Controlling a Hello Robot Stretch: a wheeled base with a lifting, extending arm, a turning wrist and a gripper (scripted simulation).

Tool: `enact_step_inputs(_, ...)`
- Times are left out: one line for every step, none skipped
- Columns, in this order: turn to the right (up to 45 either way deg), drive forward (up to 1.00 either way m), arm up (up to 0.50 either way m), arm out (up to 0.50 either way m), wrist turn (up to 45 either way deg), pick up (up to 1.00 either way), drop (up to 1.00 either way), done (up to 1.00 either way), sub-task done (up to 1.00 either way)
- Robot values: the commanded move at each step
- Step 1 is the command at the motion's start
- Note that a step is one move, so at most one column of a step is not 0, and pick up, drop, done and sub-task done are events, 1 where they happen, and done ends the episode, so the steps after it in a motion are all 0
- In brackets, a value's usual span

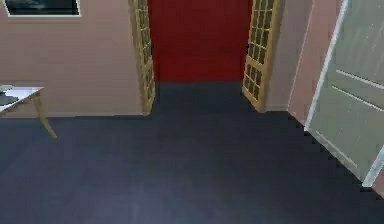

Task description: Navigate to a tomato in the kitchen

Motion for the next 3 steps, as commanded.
enact_step_inputs(0.0,1.00,0.00,0.00,0.0,0.00,0.00,0.00,0.00)
enact_step_inputs(0.0,1.00,0.00,0.00,0.0,0.00,0.00,0.00,0.00)
enact_step_inputs(-6.0,0.00,0.00,0.00,0.0,0.00,0.00,0.00,0.00)
